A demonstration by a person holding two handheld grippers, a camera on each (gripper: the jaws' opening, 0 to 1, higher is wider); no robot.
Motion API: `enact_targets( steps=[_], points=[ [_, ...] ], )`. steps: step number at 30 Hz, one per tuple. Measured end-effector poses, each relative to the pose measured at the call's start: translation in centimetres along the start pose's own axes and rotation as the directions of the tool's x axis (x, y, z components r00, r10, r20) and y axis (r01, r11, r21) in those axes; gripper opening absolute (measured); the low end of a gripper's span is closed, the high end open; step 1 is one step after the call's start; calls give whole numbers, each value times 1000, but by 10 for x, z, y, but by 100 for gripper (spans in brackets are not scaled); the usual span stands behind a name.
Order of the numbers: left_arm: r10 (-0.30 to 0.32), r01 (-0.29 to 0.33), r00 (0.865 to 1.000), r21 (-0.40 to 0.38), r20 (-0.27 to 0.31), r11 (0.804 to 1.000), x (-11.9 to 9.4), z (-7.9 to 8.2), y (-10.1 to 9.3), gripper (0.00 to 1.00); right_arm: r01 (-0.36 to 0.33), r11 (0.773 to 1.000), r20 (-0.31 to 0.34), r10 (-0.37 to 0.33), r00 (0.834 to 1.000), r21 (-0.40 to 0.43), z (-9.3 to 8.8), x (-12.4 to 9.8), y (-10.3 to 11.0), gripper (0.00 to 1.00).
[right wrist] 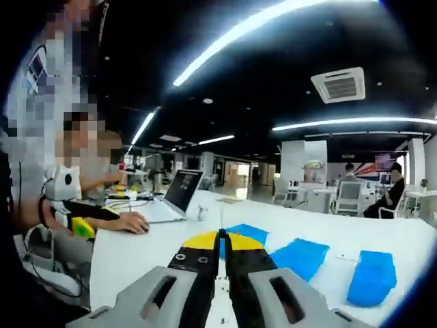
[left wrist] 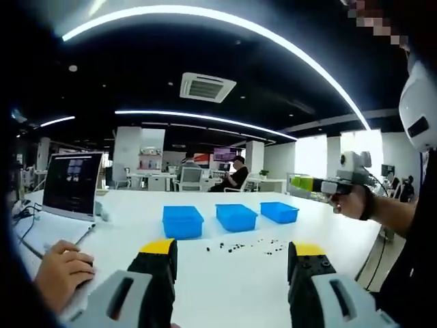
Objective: Pick up the resistors one by one and place each resistor into its matching bin, sorting the parts by color and model until every resistor is separated into the correct bin for its type
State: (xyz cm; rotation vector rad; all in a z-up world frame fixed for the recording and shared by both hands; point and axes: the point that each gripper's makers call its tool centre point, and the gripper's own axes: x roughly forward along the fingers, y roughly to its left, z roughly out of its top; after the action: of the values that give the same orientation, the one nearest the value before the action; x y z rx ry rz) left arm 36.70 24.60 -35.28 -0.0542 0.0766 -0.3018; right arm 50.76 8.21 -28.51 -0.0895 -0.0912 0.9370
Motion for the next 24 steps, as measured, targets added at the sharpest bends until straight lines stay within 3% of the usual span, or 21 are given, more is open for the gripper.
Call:
enact_targets(
  steps=[2,4,5,10,12,13,19,24],
  points=[
    [10,-10,1000,3,-1,1000,-1,-1,2,66,-25,999,-27,25,999,23,0,26,-1,6],
    [14,-14,1000,-3,-3,1000,-2,-2,2,66,-99,989,-54,105,993,109,2,52,5,6],
    [16,-16,1000,-3,-7,1000,-3,-2,3,66,-100,987,-22,104,994,125,9,65,2,6],
    [24,-25,1000,-11,-15,1000,-5,-6,5,66,-97,988,-58,105,993,123,7,124,-8,6],
    [28,-28,1000,-15,-13,1000,-5,-6,6,66,-73,994,-78,80,994,84,1,152,-15,6],
    [32,-32,999,-17,-13,999,-5,-6,7,66,-60,998,-95,61,994,18,-2,163,-19,6],
    [51,-51,999,-21,-9,998,-8,-6,13,66,-59,998,-158,62,986,24,-24,216,-17,6],
    [60,-60,998,-19,-7,998,-9,-4,14,66,-26,999,-206,31,978,25,-41,242,-27,6]
  ],
)
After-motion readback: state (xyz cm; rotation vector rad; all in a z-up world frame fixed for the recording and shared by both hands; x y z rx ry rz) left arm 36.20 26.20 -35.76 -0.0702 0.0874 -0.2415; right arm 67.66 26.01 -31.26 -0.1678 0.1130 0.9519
